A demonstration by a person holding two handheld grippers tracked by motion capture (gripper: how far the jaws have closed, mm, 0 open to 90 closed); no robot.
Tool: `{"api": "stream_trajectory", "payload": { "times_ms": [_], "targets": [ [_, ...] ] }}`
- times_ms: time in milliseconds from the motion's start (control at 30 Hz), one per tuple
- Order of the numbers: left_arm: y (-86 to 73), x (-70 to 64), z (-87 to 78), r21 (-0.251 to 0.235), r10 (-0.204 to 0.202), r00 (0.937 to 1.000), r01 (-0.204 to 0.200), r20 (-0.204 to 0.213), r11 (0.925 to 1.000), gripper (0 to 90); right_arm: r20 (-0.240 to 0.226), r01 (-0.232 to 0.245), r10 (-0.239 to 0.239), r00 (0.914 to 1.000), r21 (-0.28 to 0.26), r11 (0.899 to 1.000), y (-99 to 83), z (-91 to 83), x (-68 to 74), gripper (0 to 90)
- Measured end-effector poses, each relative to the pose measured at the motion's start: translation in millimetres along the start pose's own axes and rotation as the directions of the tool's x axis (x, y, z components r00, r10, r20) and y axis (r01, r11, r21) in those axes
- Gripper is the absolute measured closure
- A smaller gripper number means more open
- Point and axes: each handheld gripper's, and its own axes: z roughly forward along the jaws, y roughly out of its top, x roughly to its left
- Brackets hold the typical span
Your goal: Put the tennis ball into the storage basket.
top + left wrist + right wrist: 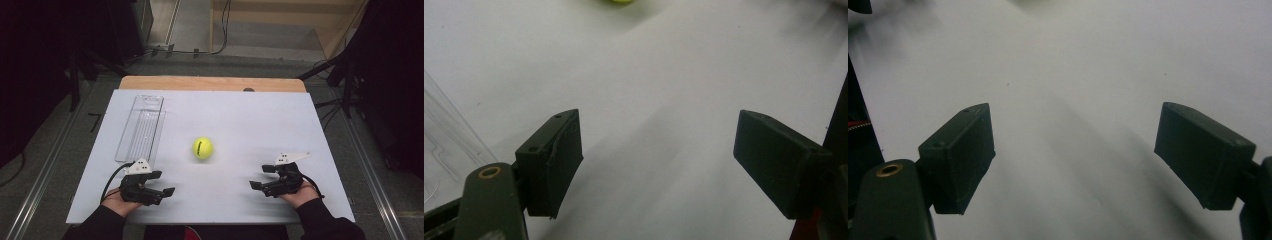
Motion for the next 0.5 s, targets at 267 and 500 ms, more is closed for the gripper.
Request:
{"api": "stream_trajectory", "payload": {
  "times_ms": [267, 500],
  "targets": [
    [0.6, 0.2, 0.3, -0.006, -0.008, 1.0000, 0.008, 0.005, 0.9999, 20.2, -0.003, 0.006, -0.006, 1.0000, 0.004, 1.000, -2.1, -2.8, -0.1, 14.3],
    [1.5, 0.3, 0.2, -0.002, -0.016, 0.9998, 0.016, 0.008, 0.9999, 20.2, -0.011, -0.001, 0.001, 0.9999, 0.006, 1.000, -6.1, -7.1, -6.2, 14.3]
  ]
}}
